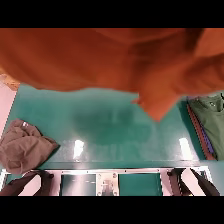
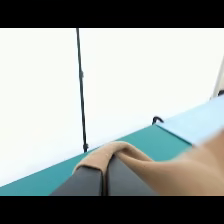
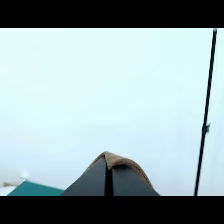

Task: Fold the shirts.

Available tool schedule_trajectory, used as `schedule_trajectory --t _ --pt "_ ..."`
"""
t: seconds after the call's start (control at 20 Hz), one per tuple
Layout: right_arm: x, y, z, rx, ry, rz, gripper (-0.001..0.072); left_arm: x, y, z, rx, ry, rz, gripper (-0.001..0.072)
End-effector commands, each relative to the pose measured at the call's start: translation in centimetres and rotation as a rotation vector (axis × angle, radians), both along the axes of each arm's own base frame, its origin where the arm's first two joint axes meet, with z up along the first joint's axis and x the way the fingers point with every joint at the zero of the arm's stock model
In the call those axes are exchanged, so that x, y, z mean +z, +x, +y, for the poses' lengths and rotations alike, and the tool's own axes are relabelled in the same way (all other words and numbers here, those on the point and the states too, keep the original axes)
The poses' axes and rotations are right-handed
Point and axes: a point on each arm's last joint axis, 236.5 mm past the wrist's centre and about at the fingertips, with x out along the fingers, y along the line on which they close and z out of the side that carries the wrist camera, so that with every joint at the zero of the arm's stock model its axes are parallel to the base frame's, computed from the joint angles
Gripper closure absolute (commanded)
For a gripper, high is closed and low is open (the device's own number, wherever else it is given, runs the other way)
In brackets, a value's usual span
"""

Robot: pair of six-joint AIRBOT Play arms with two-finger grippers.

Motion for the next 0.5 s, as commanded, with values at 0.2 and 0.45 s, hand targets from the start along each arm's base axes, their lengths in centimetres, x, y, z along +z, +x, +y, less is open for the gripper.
schedule_trajectory --t 0.2,0.45 --pt "-4.6 3.9 -3.6 -0.045 0.079 0.116 0.0694 -9.2 7.5 2.2 0.009 -0.061 0.303 0.0679" --pt "-21.3 14.9 -6.5 0.042 0.248 0.455 0.0694 -25.5 17.1 1.8 -0.072 -0.080 0.686 0.0679"
